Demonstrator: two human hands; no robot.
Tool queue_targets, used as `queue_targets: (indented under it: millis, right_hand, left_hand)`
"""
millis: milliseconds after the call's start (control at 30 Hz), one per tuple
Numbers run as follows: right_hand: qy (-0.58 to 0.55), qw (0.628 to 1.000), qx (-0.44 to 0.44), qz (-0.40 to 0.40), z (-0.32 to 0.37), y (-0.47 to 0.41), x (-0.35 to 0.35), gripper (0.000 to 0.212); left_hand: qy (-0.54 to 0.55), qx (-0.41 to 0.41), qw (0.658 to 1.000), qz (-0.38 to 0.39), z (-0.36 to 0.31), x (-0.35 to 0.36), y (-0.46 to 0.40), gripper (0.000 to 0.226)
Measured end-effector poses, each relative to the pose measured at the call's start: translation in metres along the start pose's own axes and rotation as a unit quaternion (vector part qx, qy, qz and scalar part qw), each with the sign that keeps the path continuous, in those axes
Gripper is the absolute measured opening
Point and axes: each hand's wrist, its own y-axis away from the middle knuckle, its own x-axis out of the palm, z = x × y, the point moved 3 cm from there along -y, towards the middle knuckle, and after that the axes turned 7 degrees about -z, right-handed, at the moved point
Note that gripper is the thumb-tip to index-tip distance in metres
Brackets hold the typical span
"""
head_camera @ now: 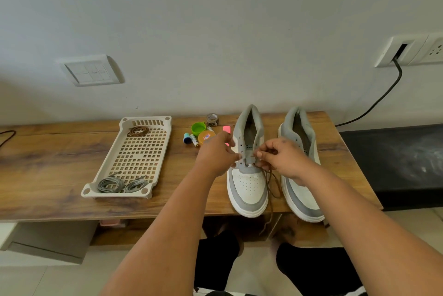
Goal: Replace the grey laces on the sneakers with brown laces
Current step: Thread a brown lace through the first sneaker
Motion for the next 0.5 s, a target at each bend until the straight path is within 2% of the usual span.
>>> queue_targets:
  millis: [67, 133, 200, 267, 500]
  right_hand:
    - [0.067, 0.998, -0.006, -0.001, 0.0, -0.001, 0.002, 0.014]
    - [0.173, 0.984, -0.046, 0.003, 0.001, -0.002, 0.007, 0.019]
    - [0.232, 0.969, -0.083, -0.014, 0.004, -0.003, 0.014, 0.021]
    - [0.234, 0.967, -0.094, -0.034, 0.003, -0.004, 0.022, 0.019]
    - [0.278, 0.952, -0.087, -0.093, 0.001, -0.002, 0.045, 0.012]
  left_hand:
    - [-0.041, -0.021, 0.998, -0.048, 0.007, 0.002, -0.004, 0.024]
    - [-0.065, -0.041, 0.996, -0.055, 0.011, 0.009, -0.005, 0.032]
    - [-0.079, -0.053, 0.994, -0.052, 0.011, 0.017, -0.004, 0.044]
    - [-0.106, -0.053, 0.991, -0.06, 0.008, 0.022, -0.002, 0.049]
    - [-0.15, -0.016, 0.988, -0.025, -0.004, 0.026, -0.001, 0.03]
